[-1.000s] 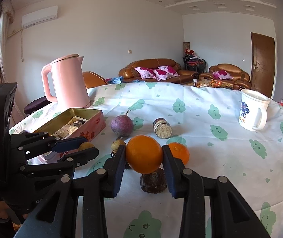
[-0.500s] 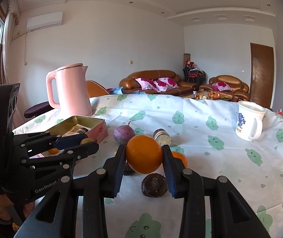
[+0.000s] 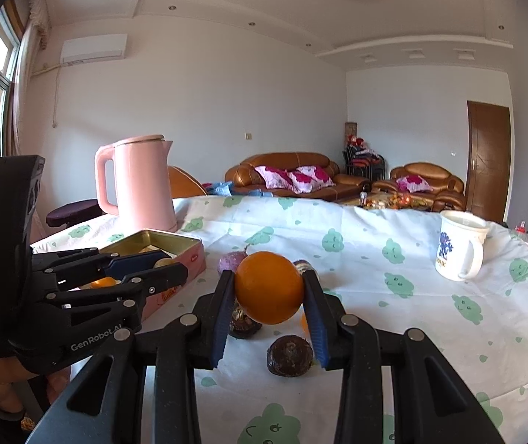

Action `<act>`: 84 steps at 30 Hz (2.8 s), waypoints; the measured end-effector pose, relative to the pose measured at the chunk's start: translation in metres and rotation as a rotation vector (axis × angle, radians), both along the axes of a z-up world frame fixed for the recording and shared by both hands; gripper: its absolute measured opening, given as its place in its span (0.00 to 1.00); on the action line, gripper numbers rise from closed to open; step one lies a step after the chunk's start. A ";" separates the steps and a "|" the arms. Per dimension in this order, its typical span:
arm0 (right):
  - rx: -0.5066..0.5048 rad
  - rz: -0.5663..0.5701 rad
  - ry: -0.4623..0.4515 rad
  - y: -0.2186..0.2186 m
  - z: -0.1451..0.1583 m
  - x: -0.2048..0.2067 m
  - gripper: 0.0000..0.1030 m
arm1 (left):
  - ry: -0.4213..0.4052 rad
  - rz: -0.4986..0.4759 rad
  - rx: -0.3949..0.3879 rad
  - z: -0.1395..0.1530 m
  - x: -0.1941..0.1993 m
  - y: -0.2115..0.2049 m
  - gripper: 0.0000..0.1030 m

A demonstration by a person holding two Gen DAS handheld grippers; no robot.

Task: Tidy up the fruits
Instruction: 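Lift the yellow fruit and the orange toward the tin box with both grippers, then carry the yellow fruit and the orange over the open tin with both grippers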

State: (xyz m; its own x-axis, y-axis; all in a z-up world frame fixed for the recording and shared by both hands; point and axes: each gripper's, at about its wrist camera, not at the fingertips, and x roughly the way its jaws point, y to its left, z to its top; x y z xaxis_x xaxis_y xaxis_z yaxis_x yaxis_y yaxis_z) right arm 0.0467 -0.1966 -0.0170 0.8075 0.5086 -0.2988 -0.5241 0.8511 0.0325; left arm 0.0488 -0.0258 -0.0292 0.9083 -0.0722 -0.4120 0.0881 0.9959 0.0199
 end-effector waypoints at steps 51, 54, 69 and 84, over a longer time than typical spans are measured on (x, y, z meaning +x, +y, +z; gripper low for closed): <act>-0.078 0.271 0.030 0.146 0.046 0.047 0.37 | 0.028 0.242 -0.034 0.014 0.006 0.135 0.25; -0.082 0.282 0.036 0.156 0.045 0.049 0.37 | 0.042 0.248 -0.031 0.013 0.009 0.141 0.25; -0.127 0.317 0.126 0.193 0.013 0.061 0.37 | 0.134 0.279 0.005 -0.007 0.031 0.163 0.25; -0.185 0.349 0.183 0.209 -0.013 0.060 0.38 | 0.162 0.263 0.020 -0.015 0.033 0.160 0.25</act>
